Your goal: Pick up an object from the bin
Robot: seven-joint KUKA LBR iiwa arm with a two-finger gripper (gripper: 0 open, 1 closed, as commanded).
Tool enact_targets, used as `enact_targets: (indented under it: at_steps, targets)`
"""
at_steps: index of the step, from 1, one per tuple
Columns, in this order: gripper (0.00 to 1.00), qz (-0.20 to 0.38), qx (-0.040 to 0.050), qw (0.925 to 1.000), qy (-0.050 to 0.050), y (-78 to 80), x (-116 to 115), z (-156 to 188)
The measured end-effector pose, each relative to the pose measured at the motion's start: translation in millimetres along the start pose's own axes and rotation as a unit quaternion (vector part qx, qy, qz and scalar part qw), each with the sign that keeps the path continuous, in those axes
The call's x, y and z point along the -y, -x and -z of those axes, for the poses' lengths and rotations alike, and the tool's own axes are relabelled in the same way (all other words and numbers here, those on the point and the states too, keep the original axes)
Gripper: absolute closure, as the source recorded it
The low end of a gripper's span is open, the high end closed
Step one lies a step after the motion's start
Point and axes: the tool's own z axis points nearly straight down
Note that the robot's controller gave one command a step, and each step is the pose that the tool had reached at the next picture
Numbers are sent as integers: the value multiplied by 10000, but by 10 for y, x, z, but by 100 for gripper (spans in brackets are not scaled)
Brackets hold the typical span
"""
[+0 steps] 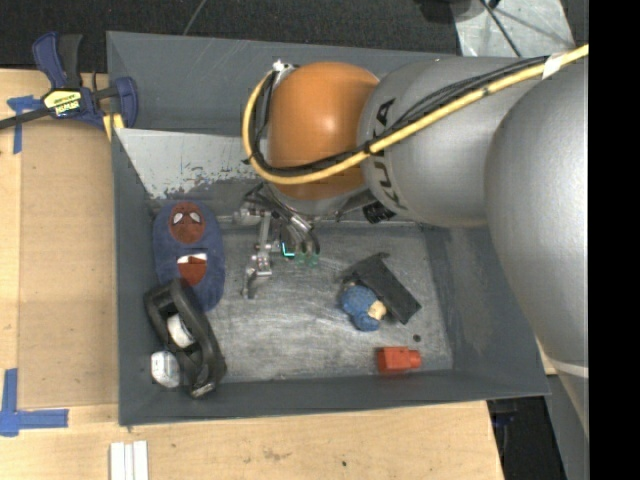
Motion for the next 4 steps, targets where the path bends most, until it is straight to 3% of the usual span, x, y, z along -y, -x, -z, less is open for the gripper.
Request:
enact_targets:
  at_steps: [1,2,3,4]
  targets:
    - [0,693,90,9975,-33,241,-275,-745]
    - [0,1542,68,9880,9,234,-746,-283]
    - [0,2109,32,9775,-3,407,-748,-600]
    - [100,2093,136,9778,18,449,-758,-556]
